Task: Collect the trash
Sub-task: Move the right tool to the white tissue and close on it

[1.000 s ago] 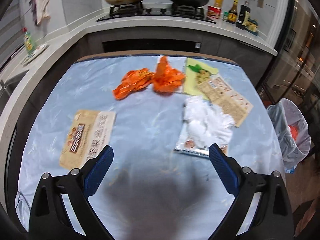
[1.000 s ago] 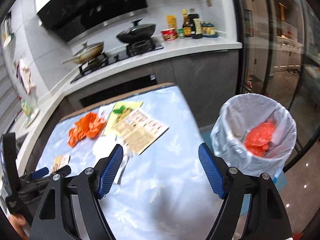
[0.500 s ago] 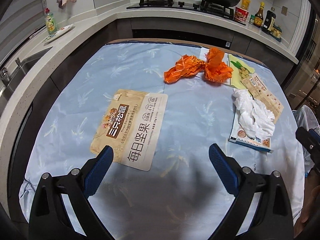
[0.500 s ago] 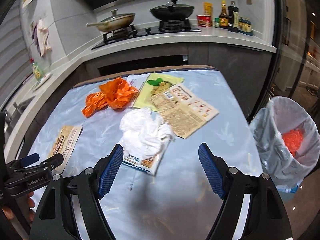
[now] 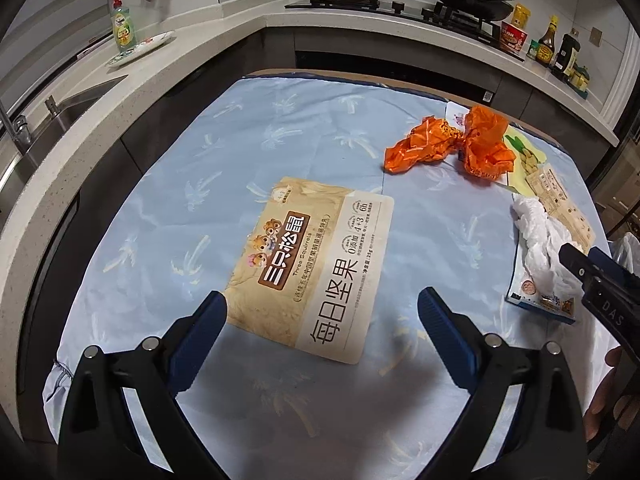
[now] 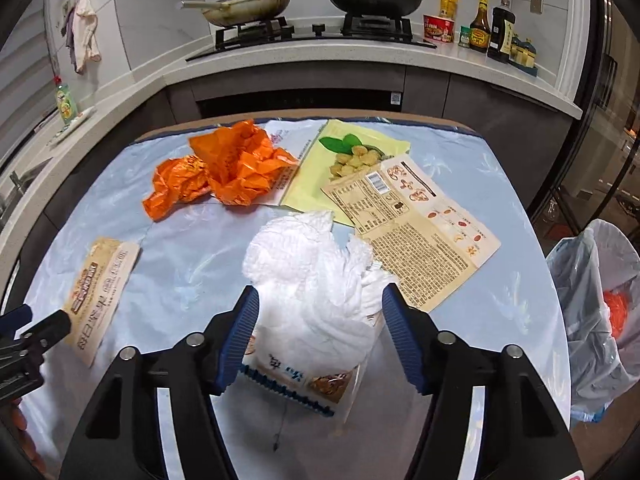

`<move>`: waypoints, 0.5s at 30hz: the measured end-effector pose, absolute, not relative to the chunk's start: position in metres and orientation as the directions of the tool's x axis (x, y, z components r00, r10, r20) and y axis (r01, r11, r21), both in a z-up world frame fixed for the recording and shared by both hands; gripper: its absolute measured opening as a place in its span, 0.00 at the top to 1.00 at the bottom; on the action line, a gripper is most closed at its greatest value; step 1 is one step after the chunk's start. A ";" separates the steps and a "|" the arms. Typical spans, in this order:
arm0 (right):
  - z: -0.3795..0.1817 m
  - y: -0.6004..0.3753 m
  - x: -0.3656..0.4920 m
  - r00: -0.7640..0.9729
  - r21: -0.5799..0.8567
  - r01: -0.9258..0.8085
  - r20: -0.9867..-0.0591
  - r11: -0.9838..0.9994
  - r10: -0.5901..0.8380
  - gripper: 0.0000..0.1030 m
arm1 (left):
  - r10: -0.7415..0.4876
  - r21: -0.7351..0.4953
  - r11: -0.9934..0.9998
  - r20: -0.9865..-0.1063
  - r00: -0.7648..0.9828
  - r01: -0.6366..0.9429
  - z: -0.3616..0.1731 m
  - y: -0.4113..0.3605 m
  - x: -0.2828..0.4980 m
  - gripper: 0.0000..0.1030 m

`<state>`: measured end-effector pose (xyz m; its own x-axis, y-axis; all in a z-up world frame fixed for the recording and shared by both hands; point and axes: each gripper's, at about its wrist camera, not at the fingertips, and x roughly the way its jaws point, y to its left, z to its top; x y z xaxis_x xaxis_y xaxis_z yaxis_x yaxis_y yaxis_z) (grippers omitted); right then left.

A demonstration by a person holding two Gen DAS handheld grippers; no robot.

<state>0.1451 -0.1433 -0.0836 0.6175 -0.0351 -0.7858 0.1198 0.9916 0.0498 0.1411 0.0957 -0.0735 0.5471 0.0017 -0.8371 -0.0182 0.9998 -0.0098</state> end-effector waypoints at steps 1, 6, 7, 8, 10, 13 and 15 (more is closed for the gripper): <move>-0.087 -0.145 0.147 0.609 0.046 0.126 -0.792 0.991 -0.041 0.47 | 0.001 -0.009 1.000 -0.837 0.547 -0.015 -0.074 0.095 0.142 0.11; -0.100 -0.155 0.149 0.581 0.047 0.143 -0.812 0.989 -0.046 0.81 | -0.013 -0.015 1.000 -0.836 0.549 0.001 -0.074 0.088 0.145 0.11; -0.098 -0.158 0.146 0.589 0.059 0.147 -0.807 0.987 -0.039 0.84 | -0.018 -0.018 1.000 -0.836 0.549 0.005 -0.074 0.086 0.146 0.11; -0.095 -0.159 0.144 0.596 0.063 0.150 -0.802 0.987 -0.039 0.88 | -0.022 -0.020 1.000 -0.836 0.548 0.009 -0.074 0.085 0.146 0.11; -0.088 -0.163 0.139 0.612 0.074 0.157 -0.790 0.985 -0.039 0.90 | -0.029 -0.024 1.000 -0.834 0.551 0.017 -0.073 0.081 0.146 0.11; -0.073 -0.173 0.127 0.641 0.130 0.168 -0.767 0.977 -0.008 0.91 | -0.050 -0.036 0.999 -0.829 0.557 0.036 -0.069 0.074 0.147 0.11; -0.064 -0.181 0.120 0.660 0.168 0.175 -0.751 0.970 0.011 0.92 | -0.060 -0.039 0.998 -0.825 0.561 0.049 -0.066 0.068 0.146 0.11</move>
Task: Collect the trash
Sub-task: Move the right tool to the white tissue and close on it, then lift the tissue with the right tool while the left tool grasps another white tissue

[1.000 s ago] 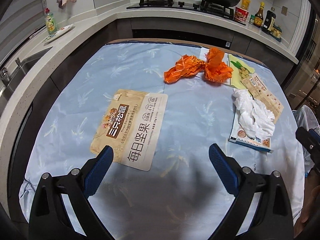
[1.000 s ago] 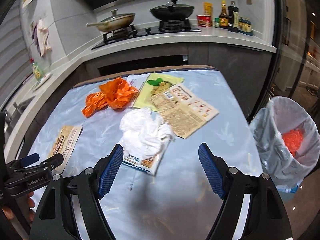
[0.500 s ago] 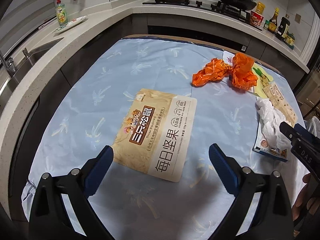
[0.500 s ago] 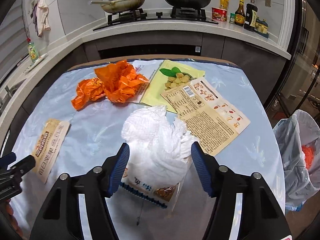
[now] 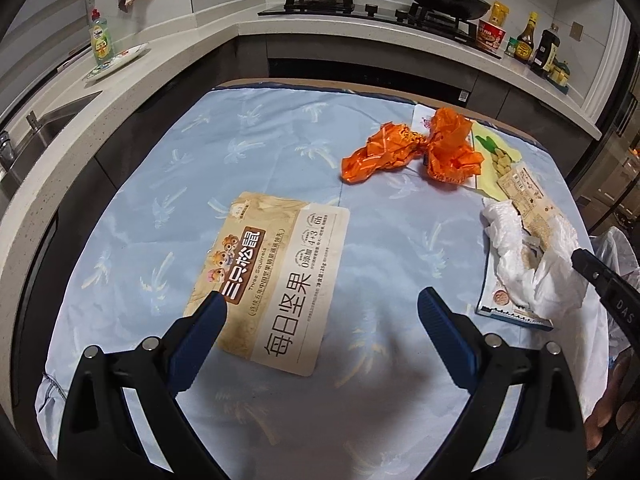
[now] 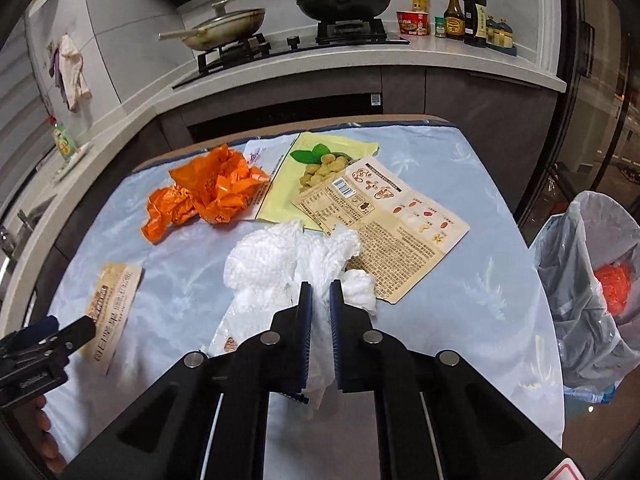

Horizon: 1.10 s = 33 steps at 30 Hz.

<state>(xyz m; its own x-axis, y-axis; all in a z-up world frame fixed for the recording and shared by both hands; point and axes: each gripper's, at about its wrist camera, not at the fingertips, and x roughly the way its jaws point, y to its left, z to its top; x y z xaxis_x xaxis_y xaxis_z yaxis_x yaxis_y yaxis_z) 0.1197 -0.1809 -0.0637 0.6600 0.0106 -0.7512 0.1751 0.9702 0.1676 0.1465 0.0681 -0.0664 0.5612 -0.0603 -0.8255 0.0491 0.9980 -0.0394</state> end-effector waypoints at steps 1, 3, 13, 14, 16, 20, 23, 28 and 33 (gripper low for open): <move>-0.058 -0.185 0.114 0.669 0.174 0.184 -0.743 0.967 0.007 0.92 | -0.070 -0.045 0.997 -0.824 0.562 0.058 -0.065 0.064 0.147 0.11; -0.049 -0.192 0.103 0.682 0.185 0.194 -0.731 0.963 0.003 0.92 | -0.090 -0.055 0.995 -0.823 0.561 0.079 -0.062 0.055 0.148 0.11; -0.038 -0.228 0.048 0.676 0.181 0.281 -0.735 0.943 -0.061 0.92 | -0.246 -0.139 0.961 -0.828 0.505 0.241 -0.069 -0.029 0.171 0.09; -0.038 -0.230 0.045 0.672 0.183 0.285 -0.738 0.941 -0.060 0.92 | -0.254 -0.141 0.957 -0.831 0.495 0.255 -0.073 -0.038 0.174 0.09; -0.041 -0.234 0.041 0.666 0.188 0.290 -0.743 0.938 -0.057 0.92 | -0.258 -0.137 0.953 -0.836 0.484 0.272 -0.080 -0.055 0.180 0.09; -0.050 -0.240 0.041 0.655 0.203 0.294 -0.755 0.934 -0.042 0.92 | -0.248 -0.113 0.950 -0.836 0.490 0.290 -0.093 -0.081 0.193 0.09; -0.054 -0.241 0.044 0.652 0.212 0.291 -0.758 0.933 -0.031 0.92 | -0.240 -0.090 0.948 -0.833 0.499 0.305 -0.100 -0.094 0.199 0.13; -0.060 -0.240 0.048 0.647 0.227 0.281 -0.762 0.932 -0.009 0.92 | -0.238 -0.072 0.937 -0.846 0.478 0.341 -0.110 -0.109 0.205 0.36; -0.063 -0.238 0.049 0.645 0.236 0.276 -0.764 0.932 0.002 0.92 | -0.226 -0.049 0.933 -0.850 0.476 0.355 -0.114 -0.116 0.205 0.65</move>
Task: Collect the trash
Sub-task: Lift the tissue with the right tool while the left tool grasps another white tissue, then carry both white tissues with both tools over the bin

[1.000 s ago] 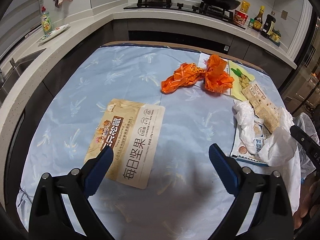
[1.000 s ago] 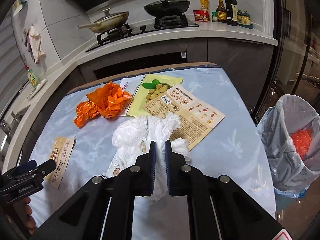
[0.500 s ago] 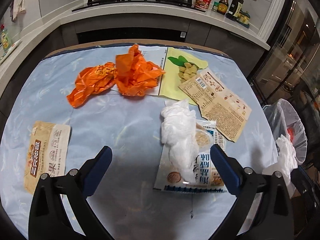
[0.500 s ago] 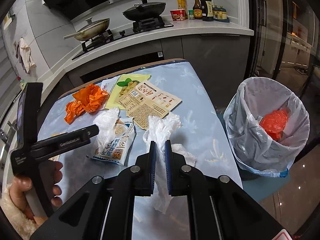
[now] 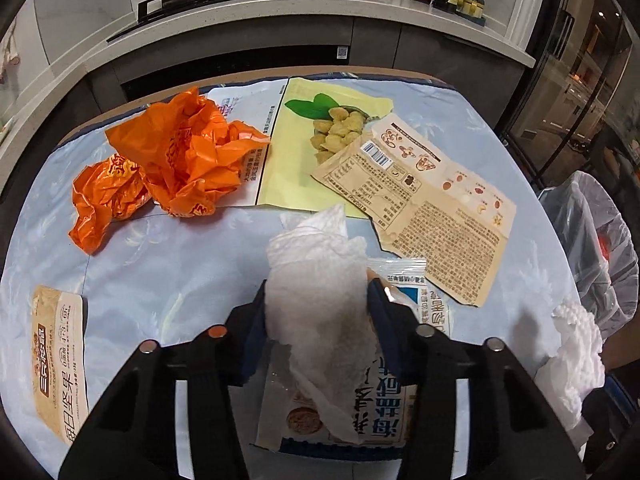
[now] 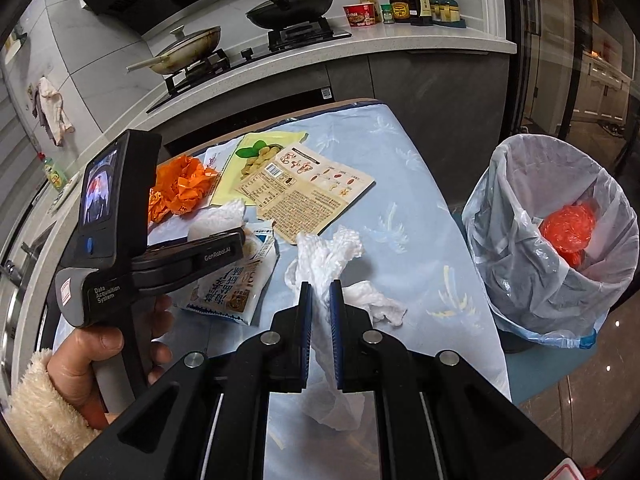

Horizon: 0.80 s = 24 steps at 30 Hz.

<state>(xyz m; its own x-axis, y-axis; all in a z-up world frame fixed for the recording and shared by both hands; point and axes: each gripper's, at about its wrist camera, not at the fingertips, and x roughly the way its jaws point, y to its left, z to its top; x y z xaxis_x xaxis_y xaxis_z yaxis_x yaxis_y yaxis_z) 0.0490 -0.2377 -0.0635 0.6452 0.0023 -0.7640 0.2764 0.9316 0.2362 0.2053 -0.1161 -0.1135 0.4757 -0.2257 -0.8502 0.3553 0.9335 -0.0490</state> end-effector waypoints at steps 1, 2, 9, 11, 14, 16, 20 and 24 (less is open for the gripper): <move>-0.064 -0.237 0.049 0.645 0.237 0.276 -0.764 0.931 0.003 0.92 | -0.228 -0.052 0.932 -0.852 0.472 0.358 -0.113 -0.116 0.205 0.68; -0.064 -0.236 0.048 0.645 0.235 0.277 -0.764 0.932 0.002 0.92 | -0.229 -0.053 0.933 -0.850 0.473 0.357 -0.111 -0.115 0.205 0.71; -0.058 -0.236 0.042 0.658 0.241 0.277 -0.753 0.930 -0.001 0.92 | -0.253 -0.083 0.939 -0.825 0.505 0.335 -0.084 -0.100 0.194 0.83; -0.052 -0.239 0.039 0.668 0.241 0.281 -0.744 0.929 -0.008 0.92 | -0.268 -0.094 0.936 -0.814 0.516 0.339 -0.071 -0.095 0.187 0.83; -0.042 -0.249 0.030 0.682 0.245 0.298 -0.731 0.922 -0.026 0.92 | -0.307 -0.118 0.924 -0.798 0.519 0.365 -0.048 -0.090 0.174 0.83; -0.035 -0.257 0.024 0.688 0.253 0.316 -0.724 0.915 -0.037 0.92 | -0.332 -0.122 0.909 -0.789 0.517 0.398 -0.034 -0.093 0.163 0.83; -0.019 -0.282 0.007 0.708 0.260 0.364 -0.701 0.894 -0.084 0.92 | -0.392 -0.138 0.872 -0.773 0.499 0.470 -0.009 -0.108 0.141 0.83; -0.002 -0.311 -0.009 0.727 0.280 0.414 -0.675 0.866 -0.130 0.92 | -0.473 -0.177 0.814 -0.754 0.455 0.554 0.011 -0.137 0.123 0.83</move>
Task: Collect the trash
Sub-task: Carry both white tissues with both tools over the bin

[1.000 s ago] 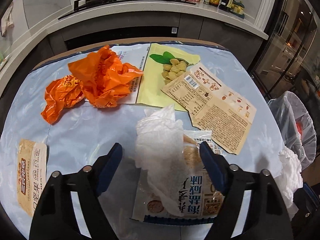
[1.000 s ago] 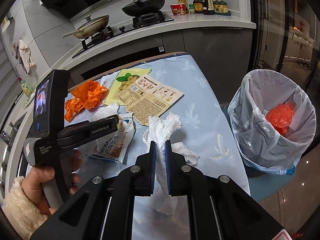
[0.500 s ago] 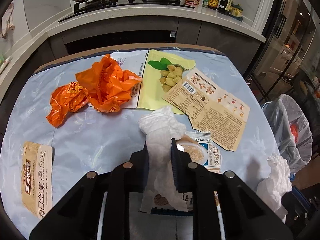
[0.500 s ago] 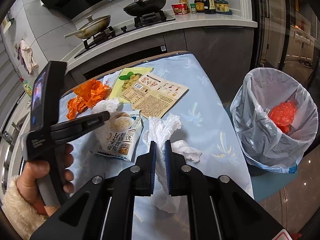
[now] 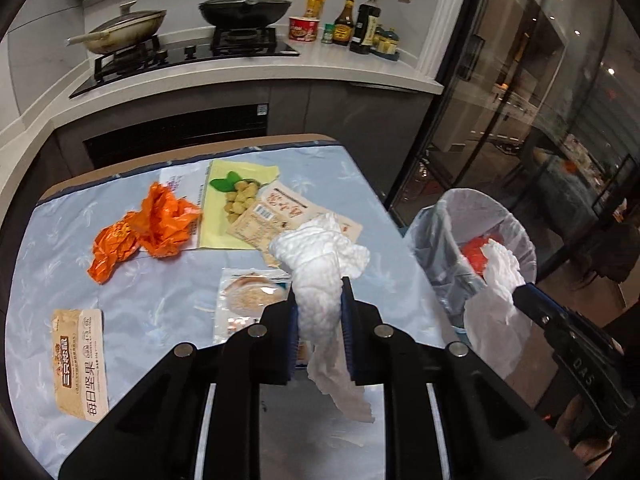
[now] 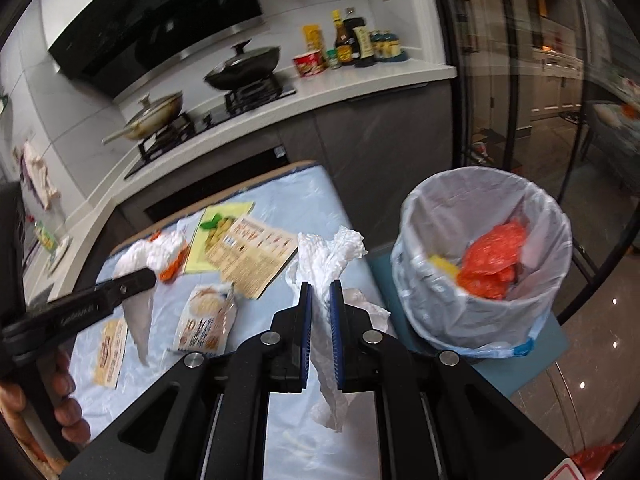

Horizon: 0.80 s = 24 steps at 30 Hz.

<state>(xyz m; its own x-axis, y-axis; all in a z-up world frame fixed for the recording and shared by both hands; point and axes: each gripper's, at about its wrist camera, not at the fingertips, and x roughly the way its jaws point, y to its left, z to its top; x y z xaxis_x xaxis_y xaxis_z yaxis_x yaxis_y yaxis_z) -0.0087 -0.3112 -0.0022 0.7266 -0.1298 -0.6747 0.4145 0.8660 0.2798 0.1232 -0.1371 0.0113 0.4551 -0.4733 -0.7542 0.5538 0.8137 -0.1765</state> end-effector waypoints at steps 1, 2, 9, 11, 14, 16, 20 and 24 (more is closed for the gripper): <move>0.002 -0.320 -0.013 0.730 0.283 0.430 -0.667 0.857 -0.146 0.92 | -0.486 -0.176 0.801 -0.749 0.450 0.572 0.015 -0.145 0.120 0.83; 0.007 -0.329 -0.018 0.731 0.277 0.451 -0.659 0.849 -0.174 0.92 | -0.501 -0.174 0.784 -0.744 0.442 0.596 0.019 -0.155 0.115 0.83; 0.022 -0.398 -0.041 0.717 0.269 0.569 -0.626 0.777 -0.308 0.92 | -0.599 -0.189 0.653 -0.721 0.348 0.733 0.030 -0.247 0.098 0.83; 0.023 -0.415 -0.043 0.708 0.263 0.594 -0.619 0.760 -0.340 0.92 | -0.634 -0.226 0.606 -0.716 0.292 0.763 0.028 -0.273 0.099 0.83; 0.022 -0.442 -0.040 0.692 0.254 0.625 -0.617 0.738 -0.374 0.92 | -0.655 -0.234 0.562 -0.711 0.255 0.793 0.023 -0.310 0.098 0.83; 0.019 -0.456 -0.037 0.686 0.253 0.637 -0.618 0.728 -0.385 0.92 | -0.657 -0.218 0.546 -0.711 0.251 0.809 0.017 -0.334 0.098 0.83; 0.003 -0.482 -0.028 0.662 0.242 0.662 -0.633 0.710 -0.402 0.91 | -0.649 -0.203 0.522 -0.724 0.232 0.829 0.001 -0.375 0.101 0.83; -0.013 -0.497 -0.022 0.649 0.248 0.666 -0.658 0.704 -0.383 0.91 | -0.630 -0.169 0.510 -0.741 0.233 0.843 -0.016 -0.404 0.100 0.83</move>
<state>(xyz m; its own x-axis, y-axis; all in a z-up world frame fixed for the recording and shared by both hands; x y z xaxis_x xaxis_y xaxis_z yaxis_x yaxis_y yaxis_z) -0.0216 -0.4967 -0.0132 0.6487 -0.3827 -0.6578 0.6661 0.7036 0.2475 0.1003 -0.4037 -0.0162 0.2327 -0.6299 -0.7410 0.8431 0.5104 -0.1691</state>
